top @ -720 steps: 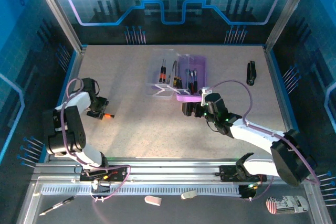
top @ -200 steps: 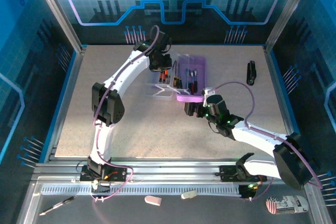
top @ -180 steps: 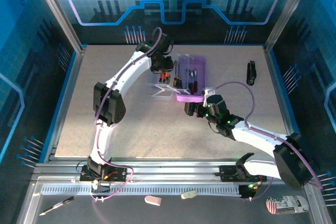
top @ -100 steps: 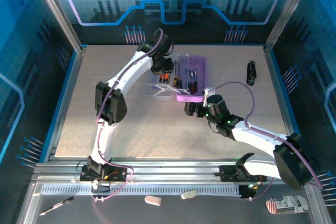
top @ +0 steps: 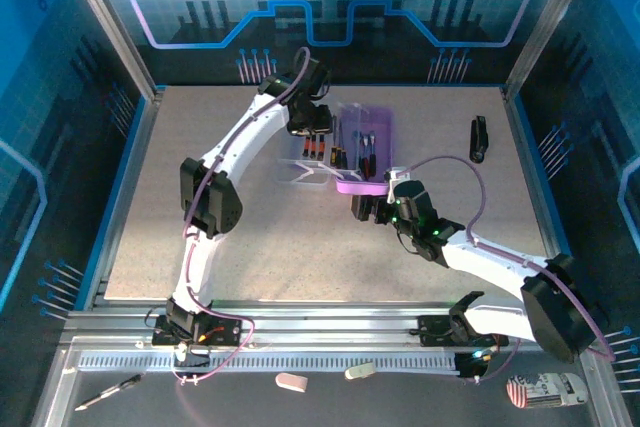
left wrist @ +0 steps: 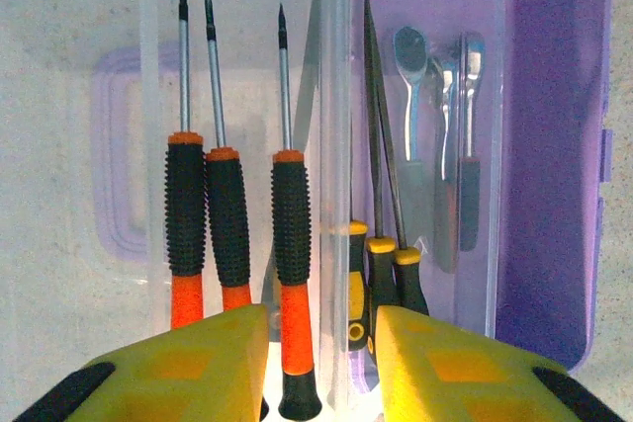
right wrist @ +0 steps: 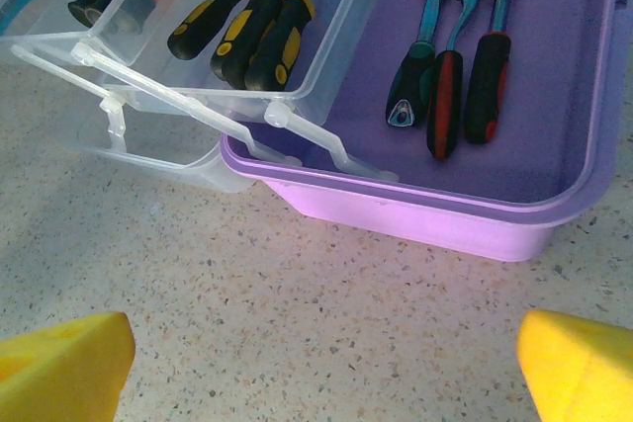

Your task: Pack the tool kit

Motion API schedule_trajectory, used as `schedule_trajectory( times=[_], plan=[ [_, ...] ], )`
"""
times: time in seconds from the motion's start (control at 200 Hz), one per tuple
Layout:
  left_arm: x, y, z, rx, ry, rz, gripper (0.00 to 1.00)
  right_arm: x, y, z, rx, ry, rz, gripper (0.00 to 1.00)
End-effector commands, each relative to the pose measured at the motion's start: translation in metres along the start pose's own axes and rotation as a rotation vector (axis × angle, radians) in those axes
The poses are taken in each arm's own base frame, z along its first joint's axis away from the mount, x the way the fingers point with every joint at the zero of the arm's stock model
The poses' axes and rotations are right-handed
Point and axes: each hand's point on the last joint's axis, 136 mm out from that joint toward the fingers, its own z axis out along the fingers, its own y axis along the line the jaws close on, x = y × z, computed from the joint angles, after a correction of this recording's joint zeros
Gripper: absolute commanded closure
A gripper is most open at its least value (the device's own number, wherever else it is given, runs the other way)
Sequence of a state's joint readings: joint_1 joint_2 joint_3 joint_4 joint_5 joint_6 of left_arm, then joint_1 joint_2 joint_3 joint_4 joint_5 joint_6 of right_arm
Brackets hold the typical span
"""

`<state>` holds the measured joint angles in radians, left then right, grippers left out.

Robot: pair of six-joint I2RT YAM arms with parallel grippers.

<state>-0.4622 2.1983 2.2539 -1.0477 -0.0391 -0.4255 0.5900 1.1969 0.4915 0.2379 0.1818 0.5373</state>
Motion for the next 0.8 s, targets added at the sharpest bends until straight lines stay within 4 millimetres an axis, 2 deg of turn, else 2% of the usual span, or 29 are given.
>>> schedule_trajectory(
  times=[0.0, 0.07, 0.13, 0.19, 0.225, 0.265, 0.285, 0.36, 0.4, 0.43, 0.49, 0.525, 0.64, 0.74, 0.795],
  plan=[
    [-0.017, -0.004, -0.065, 0.03, -0.172, 0.05, 0.64, -0.005, -0.002, -0.007, 0.018, -0.029, -0.021, 0.0],
    [-0.018, 0.002, -0.089, 0.057, -0.289, 0.043, 0.57, -0.009, -0.01, -0.009, 0.058, -0.055, -0.011, 0.0],
    [-0.011, 0.008, -0.106, 0.097, -0.388, 0.026, 0.41, -0.013, -0.024, -0.012, 0.122, -0.094, 0.027, 0.0],
    [0.005, 0.019, -0.109, 0.13, -0.454, 0.003, 0.2, -0.013, -0.038, -0.013, 0.162, -0.12, 0.08, 0.0],
    [0.016, 0.029, -0.107, 0.132, -0.484, -0.02, 0.08, -0.016, -0.04, -0.013, 0.134, -0.153, 0.098, 0.0],
    [0.028, 0.043, -0.102, 0.122, -0.509, -0.047, 0.01, -0.012, -0.04, -0.012, 0.081, -0.164, 0.109, 0.0],
    [0.034, 0.051, -0.097, 0.109, -0.515, -0.062, 0.01, -0.011, -0.037, -0.013, 0.041, -0.17, 0.109, 0.02],
    [0.058, 0.089, -0.076, 0.073, -0.491, -0.197, 0.02, -0.018, -0.036, -0.015, -0.026, -0.208, 0.122, 0.17],
    [0.07, 0.109, -0.06, 0.11, -0.429, -0.328, 0.1, -0.019, -0.046, -0.013, 0.02, -0.186, 0.142, 0.22],
    [0.079, 0.116, -0.046, 0.176, -0.362, -0.417, 0.16, -0.021, -0.054, -0.011, 0.069, -0.158, 0.157, 0.23],
    [0.087, 0.131, -0.025, 0.256, -0.263, -0.535, 0.37, -0.023, -0.065, -0.005, 0.118, -0.072, 0.165, 0.27],
    [0.089, 0.14, -0.018, 0.268, -0.233, -0.576, 0.41, -0.026, -0.066, -0.002, 0.117, -0.029, 0.164, 0.31],
    [0.09, 0.155, -0.008, 0.255, -0.223, -0.603, 0.42, -0.043, -0.071, 0.006, 0.137, 0.001, 0.154, 0.33],
    [0.082, 0.157, -0.001, 0.256, -0.213, -0.573, 0.39, -0.057, -0.079, 0.02, 0.119, 0.045, 0.179, 0.34],
    [0.078, 0.154, 0.008, 0.274, -0.172, -0.558, 0.42, -0.06, -0.085, 0.031, 0.114, 0.086, 0.19, 0.37]
  ],
)
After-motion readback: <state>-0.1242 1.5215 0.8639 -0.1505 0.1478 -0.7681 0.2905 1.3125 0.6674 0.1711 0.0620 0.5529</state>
